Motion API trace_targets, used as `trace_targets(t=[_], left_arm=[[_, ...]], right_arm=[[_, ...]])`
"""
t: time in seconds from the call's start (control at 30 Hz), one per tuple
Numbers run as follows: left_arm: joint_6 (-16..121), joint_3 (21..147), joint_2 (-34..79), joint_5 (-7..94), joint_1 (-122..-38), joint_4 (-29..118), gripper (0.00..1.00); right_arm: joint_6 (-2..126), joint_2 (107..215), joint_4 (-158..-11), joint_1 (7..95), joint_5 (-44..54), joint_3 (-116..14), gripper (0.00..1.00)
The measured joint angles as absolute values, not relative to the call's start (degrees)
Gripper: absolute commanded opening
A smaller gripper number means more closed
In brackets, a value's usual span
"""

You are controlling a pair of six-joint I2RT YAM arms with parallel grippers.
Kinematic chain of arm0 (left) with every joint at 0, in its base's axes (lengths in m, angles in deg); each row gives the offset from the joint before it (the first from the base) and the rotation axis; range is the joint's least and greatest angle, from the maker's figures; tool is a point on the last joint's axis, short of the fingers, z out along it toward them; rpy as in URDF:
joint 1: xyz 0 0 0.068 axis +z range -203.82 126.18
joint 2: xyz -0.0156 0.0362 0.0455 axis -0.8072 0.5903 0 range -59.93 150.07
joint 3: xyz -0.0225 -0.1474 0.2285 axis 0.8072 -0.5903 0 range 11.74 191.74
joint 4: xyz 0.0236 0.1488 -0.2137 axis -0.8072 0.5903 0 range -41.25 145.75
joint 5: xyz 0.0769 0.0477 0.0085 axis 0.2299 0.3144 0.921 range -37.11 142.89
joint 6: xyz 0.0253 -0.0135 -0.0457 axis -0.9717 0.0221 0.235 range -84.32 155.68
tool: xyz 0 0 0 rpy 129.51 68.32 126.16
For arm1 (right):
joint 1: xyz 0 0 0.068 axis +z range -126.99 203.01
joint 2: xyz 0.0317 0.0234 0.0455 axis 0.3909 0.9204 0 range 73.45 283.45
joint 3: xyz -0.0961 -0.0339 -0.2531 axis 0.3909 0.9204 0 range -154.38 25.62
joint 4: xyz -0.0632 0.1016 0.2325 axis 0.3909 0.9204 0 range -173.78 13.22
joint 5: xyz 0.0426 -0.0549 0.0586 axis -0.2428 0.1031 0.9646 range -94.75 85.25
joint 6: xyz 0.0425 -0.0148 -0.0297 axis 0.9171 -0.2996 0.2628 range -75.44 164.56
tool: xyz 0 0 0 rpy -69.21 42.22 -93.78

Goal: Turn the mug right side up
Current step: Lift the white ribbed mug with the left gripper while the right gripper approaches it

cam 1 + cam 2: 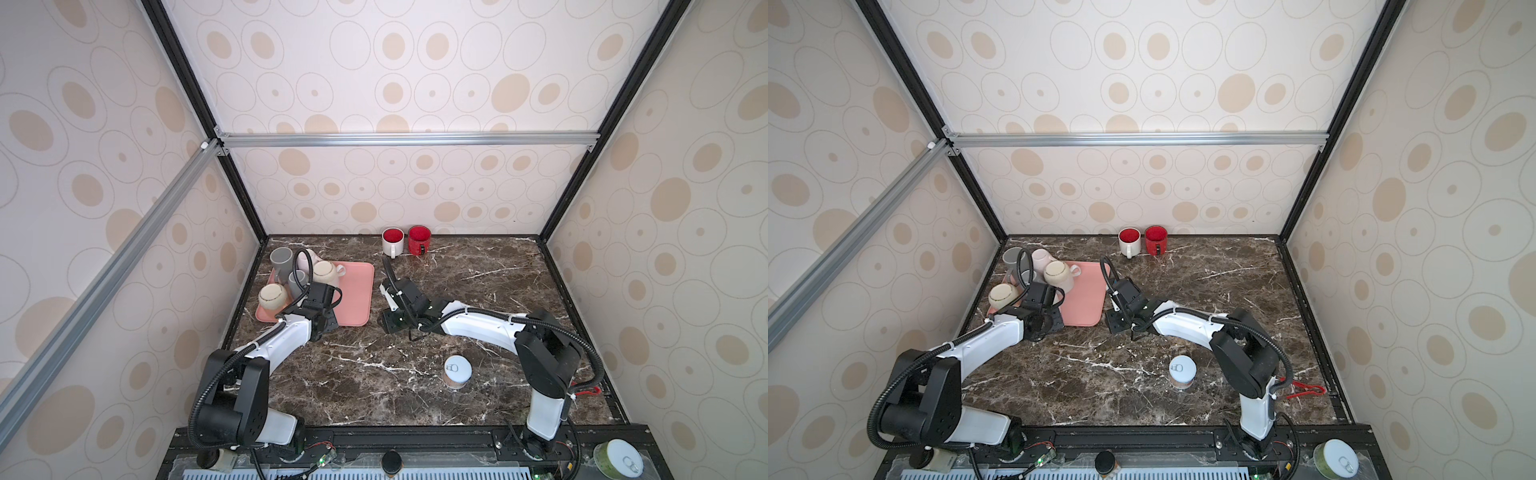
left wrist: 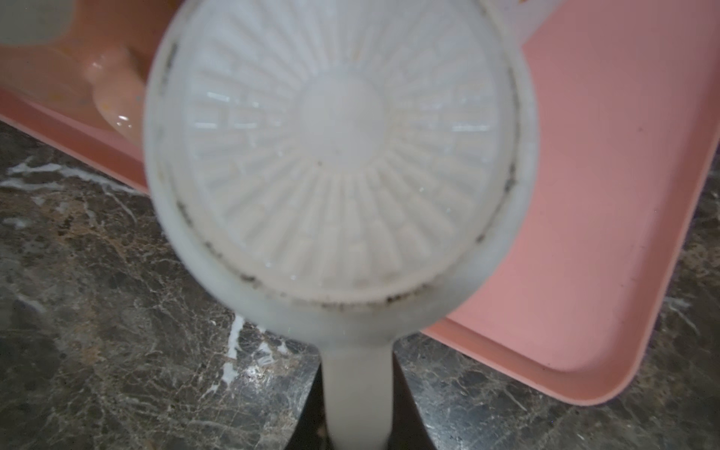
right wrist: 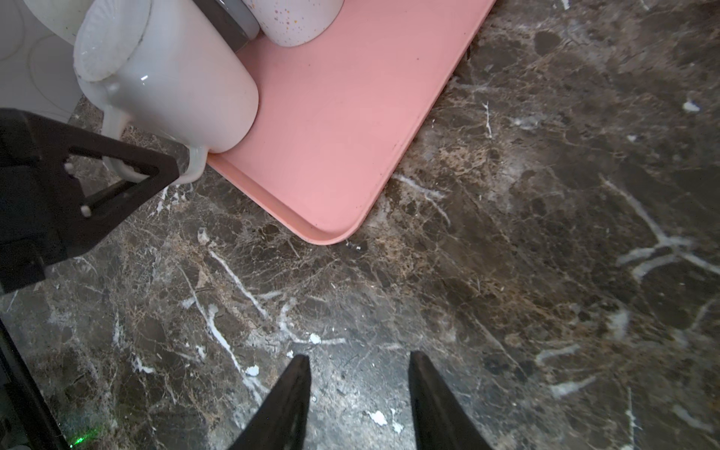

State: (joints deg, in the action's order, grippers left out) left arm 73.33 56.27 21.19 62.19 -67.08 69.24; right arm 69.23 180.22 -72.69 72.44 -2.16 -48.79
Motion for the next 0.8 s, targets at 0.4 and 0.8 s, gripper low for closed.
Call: trace_targets(t=[0.4, 0.8], left_arm=[[70.14, 55.02, 22.48, 55.72, -71.15, 62.51, 0.0], [54.12, 66.91, 35.84, 53.1, -74.53, 58.94, 0.23]], right_arm=[[70.74, 180.22, -73.96, 71.78, -3.47, -48.59, 0.45], [72.27, 180.08, -73.83, 68.9, -4.3, -47.52, 0.45]])
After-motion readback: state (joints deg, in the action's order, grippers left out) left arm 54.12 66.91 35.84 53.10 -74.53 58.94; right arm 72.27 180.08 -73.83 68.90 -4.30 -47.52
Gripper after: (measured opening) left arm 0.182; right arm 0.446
